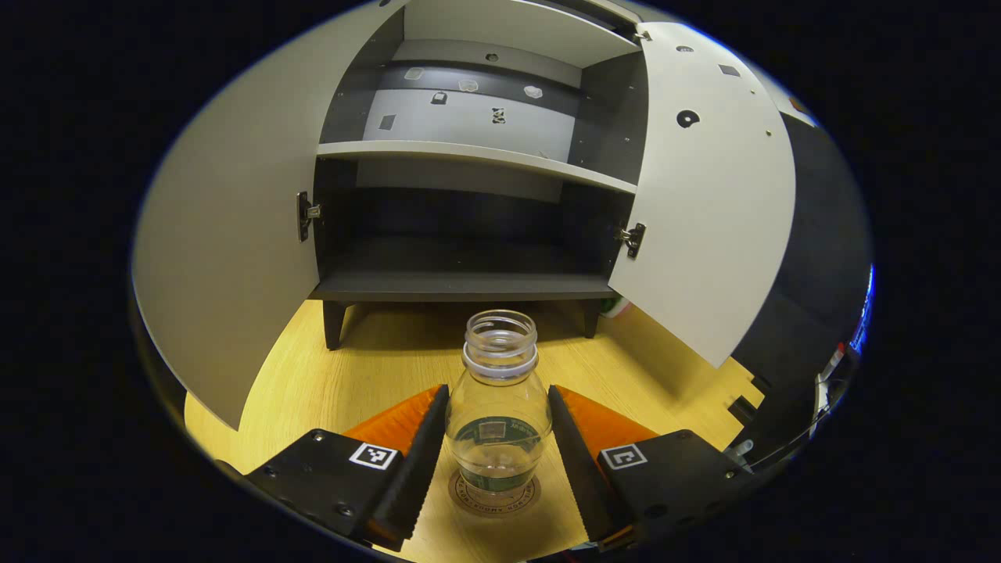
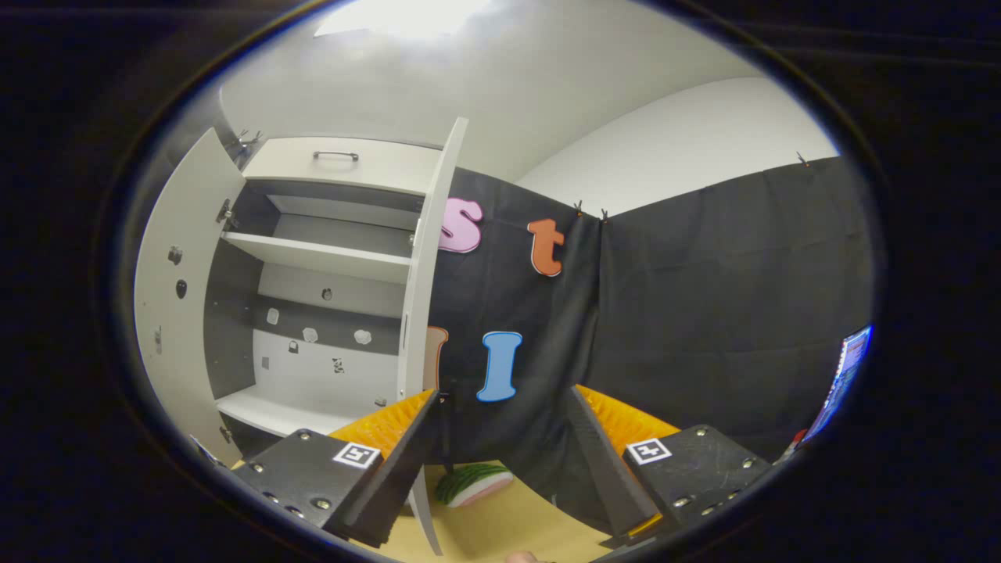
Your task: Grasp the bottle in the cabinet with the left hand and place it on the coaster, then close the right door with the right hand and the left door with the left hand.
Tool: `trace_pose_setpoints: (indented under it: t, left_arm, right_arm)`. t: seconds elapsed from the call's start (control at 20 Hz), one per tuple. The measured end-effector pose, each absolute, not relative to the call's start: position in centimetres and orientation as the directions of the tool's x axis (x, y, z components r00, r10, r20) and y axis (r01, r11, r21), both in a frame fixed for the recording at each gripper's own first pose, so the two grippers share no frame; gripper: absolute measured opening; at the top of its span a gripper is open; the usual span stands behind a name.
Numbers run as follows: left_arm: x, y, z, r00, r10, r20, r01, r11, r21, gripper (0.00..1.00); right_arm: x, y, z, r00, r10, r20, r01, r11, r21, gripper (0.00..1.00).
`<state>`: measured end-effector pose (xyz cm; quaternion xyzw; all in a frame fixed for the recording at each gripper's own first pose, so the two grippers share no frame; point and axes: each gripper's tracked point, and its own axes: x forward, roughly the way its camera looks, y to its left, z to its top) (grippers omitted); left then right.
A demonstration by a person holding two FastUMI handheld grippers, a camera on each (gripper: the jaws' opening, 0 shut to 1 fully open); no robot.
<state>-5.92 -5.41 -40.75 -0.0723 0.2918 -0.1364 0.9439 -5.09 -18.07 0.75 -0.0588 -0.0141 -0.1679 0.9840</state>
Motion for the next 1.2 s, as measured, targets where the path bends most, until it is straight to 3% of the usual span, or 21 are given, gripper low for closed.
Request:
trace_pose_setpoints:
  t: [1.2]
  left_arm:
    - [-6.5,-5.4,-40.5,0.724,-0.303,-0.620,0.238,0.953,-0.187,0.82]
  right_arm:
    - [-4.7,-18.3,-0.8,0.946,-0.324,0.019,0.325,0.943,-0.078,0.99]
